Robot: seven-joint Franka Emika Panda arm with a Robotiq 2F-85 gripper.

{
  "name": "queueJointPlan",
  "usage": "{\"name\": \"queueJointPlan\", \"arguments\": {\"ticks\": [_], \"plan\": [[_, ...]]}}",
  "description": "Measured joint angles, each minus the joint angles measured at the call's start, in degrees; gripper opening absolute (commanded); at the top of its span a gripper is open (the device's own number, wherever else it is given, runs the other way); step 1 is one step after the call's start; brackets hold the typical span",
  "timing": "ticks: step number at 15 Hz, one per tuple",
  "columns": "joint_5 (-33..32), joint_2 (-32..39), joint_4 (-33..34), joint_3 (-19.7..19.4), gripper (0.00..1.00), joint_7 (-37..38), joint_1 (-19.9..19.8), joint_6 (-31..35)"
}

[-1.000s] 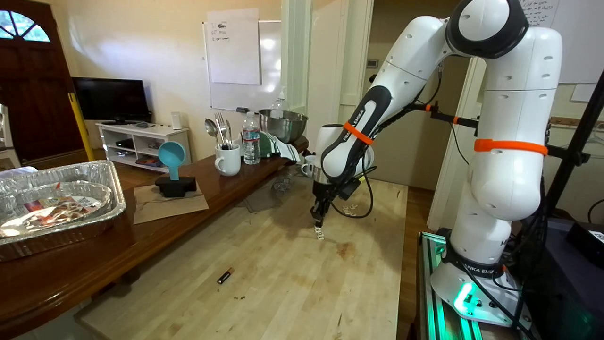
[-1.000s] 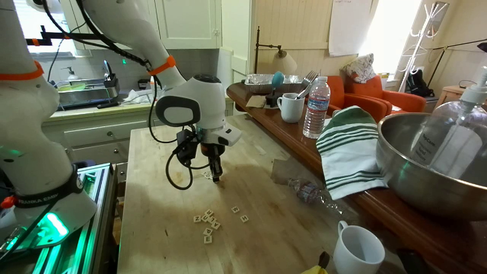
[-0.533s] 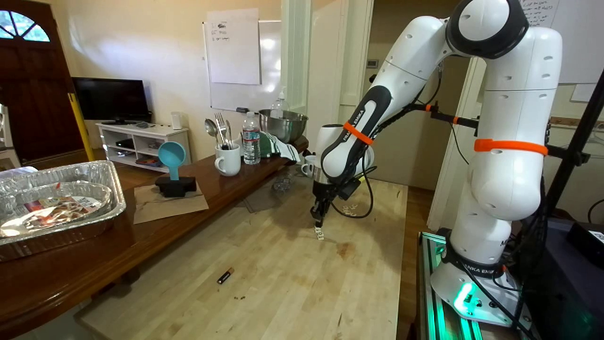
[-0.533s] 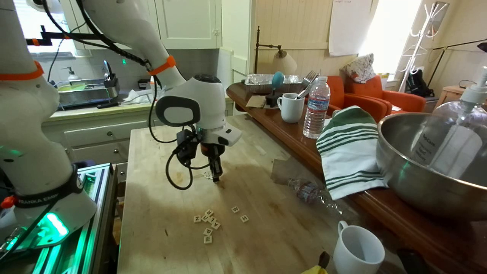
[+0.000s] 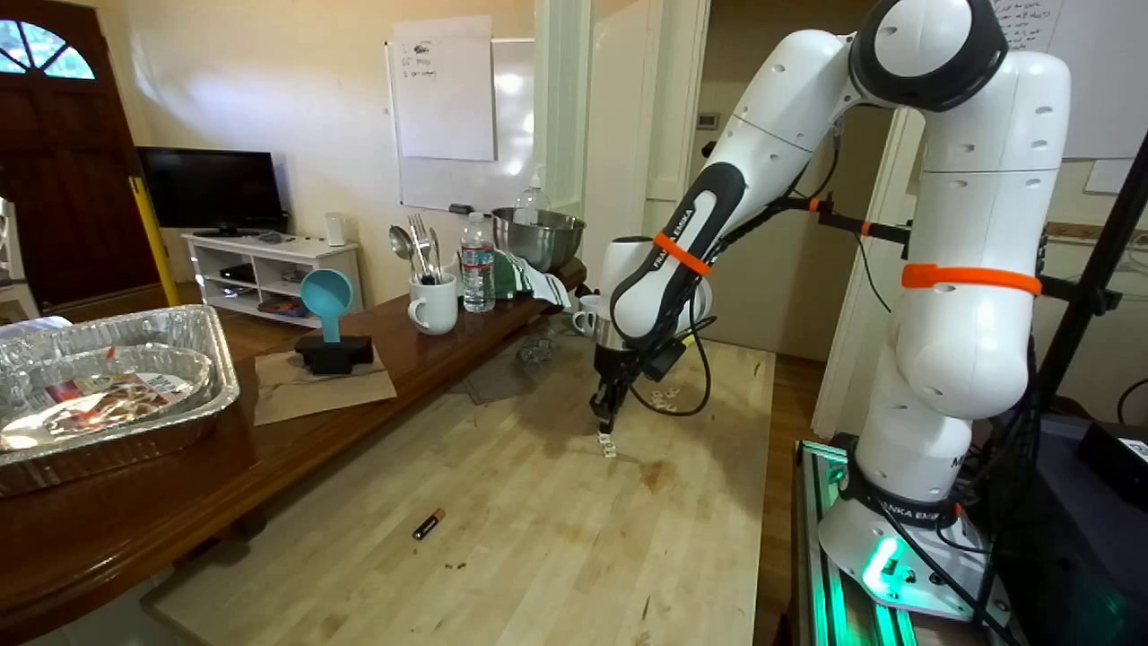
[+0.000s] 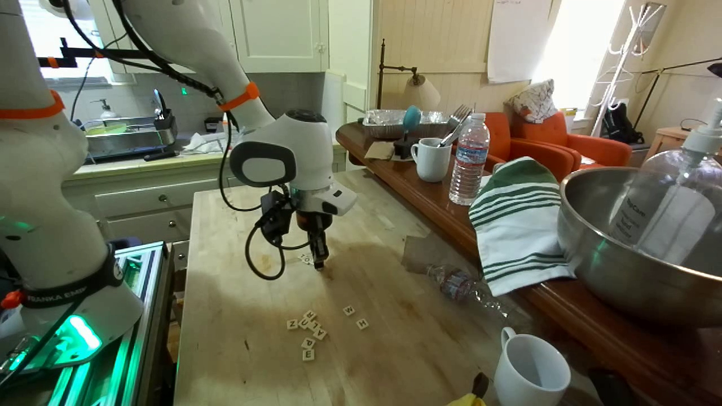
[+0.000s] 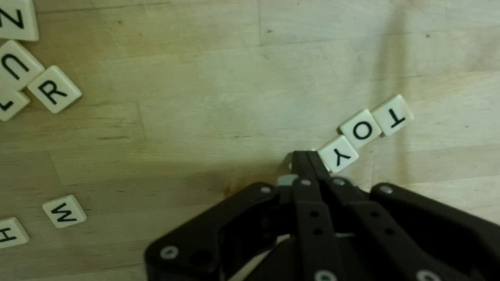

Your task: Create the word 'Toys'.

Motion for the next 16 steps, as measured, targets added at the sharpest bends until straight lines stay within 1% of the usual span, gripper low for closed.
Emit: {"name": "queueJointPlan", "arguments": {"ticks": [11, 15, 16], "plan": [[0.6, -2.3, -1.6, 0.1, 0.00, -0.3, 0.6, 0.0], [0.6, -3.9, -2.8, 0.1, 0.00, -3.1, 0.7, 0.0], [0.5, -4.3, -3.2, 0.1, 0.26, -4.4, 0.7, 0.0]]}}
